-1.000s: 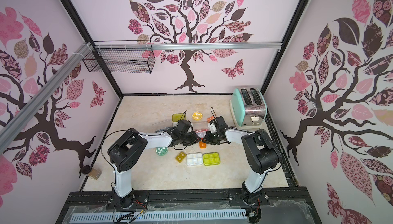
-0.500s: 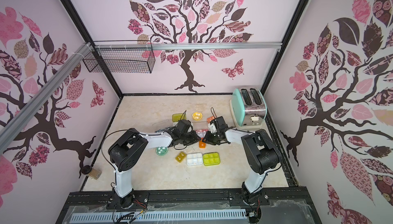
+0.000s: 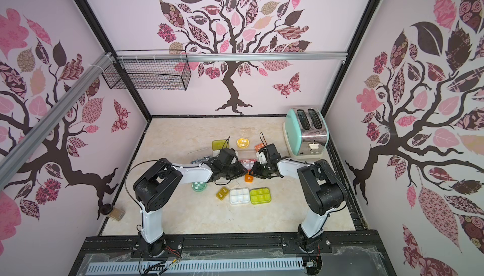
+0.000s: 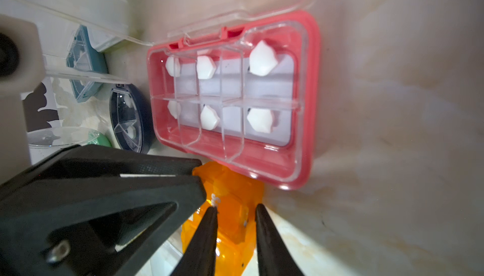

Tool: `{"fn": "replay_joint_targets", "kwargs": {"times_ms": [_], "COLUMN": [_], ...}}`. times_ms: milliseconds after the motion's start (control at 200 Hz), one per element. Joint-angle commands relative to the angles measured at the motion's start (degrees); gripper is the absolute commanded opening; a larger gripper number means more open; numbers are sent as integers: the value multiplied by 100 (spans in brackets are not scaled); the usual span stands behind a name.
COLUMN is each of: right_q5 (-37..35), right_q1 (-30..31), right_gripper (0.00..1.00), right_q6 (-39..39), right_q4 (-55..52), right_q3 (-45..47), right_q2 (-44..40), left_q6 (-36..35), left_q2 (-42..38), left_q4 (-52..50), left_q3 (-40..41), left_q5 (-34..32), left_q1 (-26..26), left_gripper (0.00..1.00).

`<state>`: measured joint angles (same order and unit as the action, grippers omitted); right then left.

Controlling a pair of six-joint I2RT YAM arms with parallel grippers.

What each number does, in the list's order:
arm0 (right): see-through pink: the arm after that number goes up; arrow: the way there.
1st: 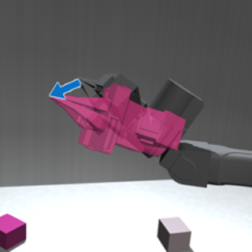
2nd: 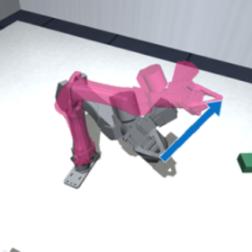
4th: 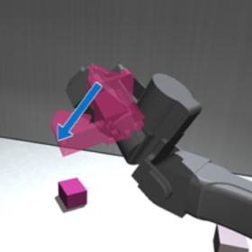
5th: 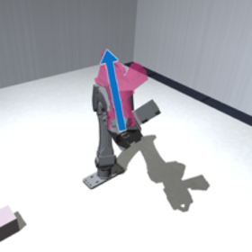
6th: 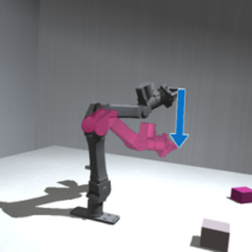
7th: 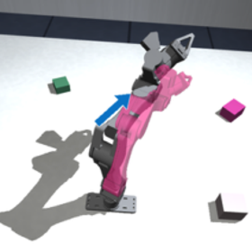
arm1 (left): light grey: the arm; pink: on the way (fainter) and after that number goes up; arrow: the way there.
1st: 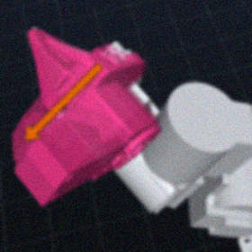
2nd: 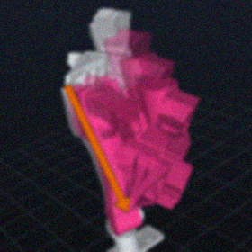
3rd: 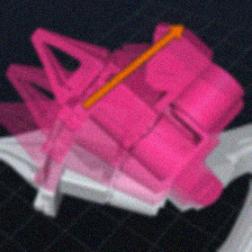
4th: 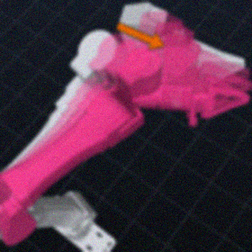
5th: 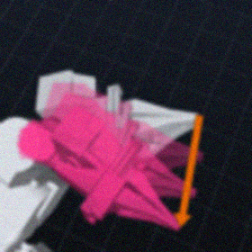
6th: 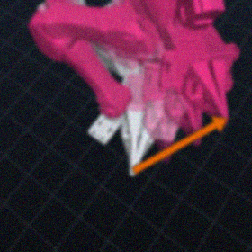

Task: Close pillboxes
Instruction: Close the lid on the pillbox.

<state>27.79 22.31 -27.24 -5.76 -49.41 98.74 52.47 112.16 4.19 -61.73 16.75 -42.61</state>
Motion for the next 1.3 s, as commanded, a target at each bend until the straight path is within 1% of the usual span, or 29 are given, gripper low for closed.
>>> {"fn": "replay_joint_targets", "kwargs": {"times_ms": [0,105,185,385,460,555,740,940,1101,1296], "right_q5": [-120,-184,-226,-208,-207,-186,-93,-11,20,25], "right_q1": [172,174,171,171,169,169,178,196,266,337], "right_gripper": [30,37,40,41,40,40,37,34,33,32], "right_q6": [68,114,140,165,172,184,196,108,36,13], "right_q4": [-493,-658,-762,-913,-955,-971,-912,-757,-611,-503], "right_q3": [-184,-302,-367,-412,-373,-288,-75,103,202,203], "right_q2": [-100,-259,-375,-606,-669,-698,-716,-701,-657,-481], "left_q6": [-283,-415,-456,-628,-694,-707,-579,-552,-518,-535], "left_q2": [-181,-431,-648,-1191,-1266,-1238,-1155,-931,-780,-596], "left_q4": [-827,-1052,-1086,-1243,-1337,-1360,-1143,-1083,-999,-1021], "left_q3": [-42,-128,-95,-114,-145,-91,247,260,289,258], "left_q5": [-55,-125,-137,-19,146,373,510,531,526,476], "left_q1": [-109,-98,-57,59,60,31,-6,-227,-259,-257], "left_gripper": [24,28,31,36,38,39,39,39,39,35]}}
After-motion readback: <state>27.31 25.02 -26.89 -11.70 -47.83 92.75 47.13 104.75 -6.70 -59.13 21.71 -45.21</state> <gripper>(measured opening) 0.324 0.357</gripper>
